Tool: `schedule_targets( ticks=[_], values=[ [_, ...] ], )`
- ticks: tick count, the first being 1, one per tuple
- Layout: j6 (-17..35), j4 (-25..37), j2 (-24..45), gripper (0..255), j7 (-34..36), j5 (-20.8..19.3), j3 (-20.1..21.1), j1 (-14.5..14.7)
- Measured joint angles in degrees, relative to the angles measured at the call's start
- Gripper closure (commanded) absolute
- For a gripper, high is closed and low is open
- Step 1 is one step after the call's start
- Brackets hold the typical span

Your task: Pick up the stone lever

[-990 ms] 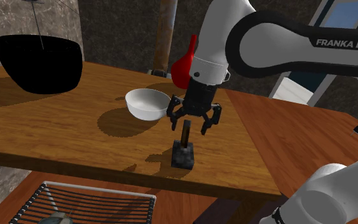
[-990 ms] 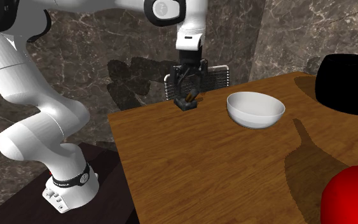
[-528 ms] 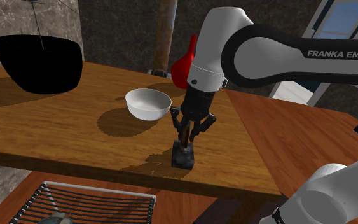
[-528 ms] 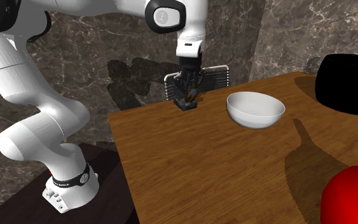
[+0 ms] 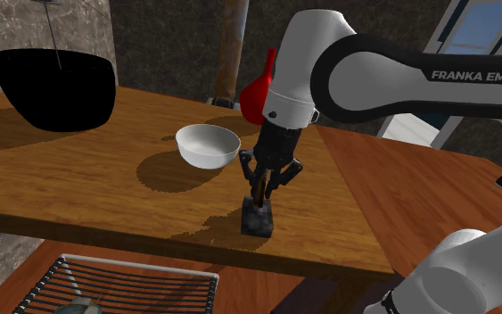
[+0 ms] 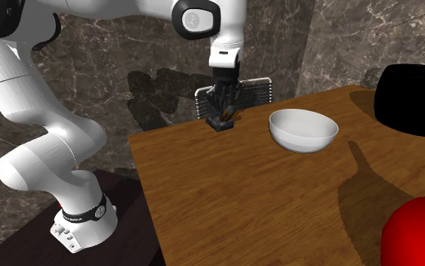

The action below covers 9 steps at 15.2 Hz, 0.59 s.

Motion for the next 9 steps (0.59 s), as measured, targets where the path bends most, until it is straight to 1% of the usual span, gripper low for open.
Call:
schedule_targets(
  ticks=[3, 9],
  values=[
    [-1.43, 1.41, 0.06, 255, 0.10, -0.19, -0.25, -0.11],
    [-5.85, 6.18, 0.40, 255, 0.79, -0.75, -0.78, -0.40]
  ],
)
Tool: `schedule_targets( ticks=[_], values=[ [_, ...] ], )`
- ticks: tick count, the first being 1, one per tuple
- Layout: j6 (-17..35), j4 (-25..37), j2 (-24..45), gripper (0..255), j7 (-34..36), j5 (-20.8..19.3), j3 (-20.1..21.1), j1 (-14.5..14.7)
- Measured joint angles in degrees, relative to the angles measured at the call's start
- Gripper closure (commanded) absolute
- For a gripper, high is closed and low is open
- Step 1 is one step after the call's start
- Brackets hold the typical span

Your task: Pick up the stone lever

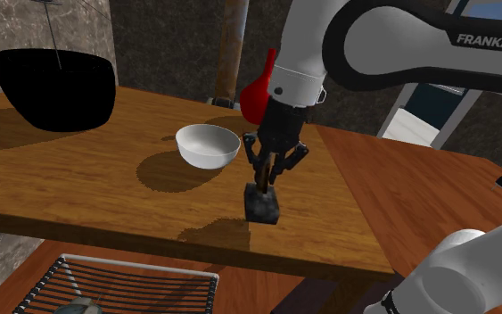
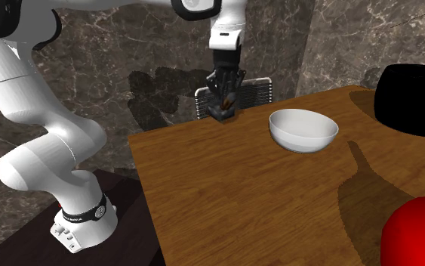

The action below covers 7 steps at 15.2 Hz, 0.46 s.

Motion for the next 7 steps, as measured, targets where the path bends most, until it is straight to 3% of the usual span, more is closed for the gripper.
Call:
schedule_targets(
  ticks=[7],
  values=[
    [-4.87, 5.57, 0.74, 255, 0.80, -0.66, -0.48, -0.34]
  ],
)
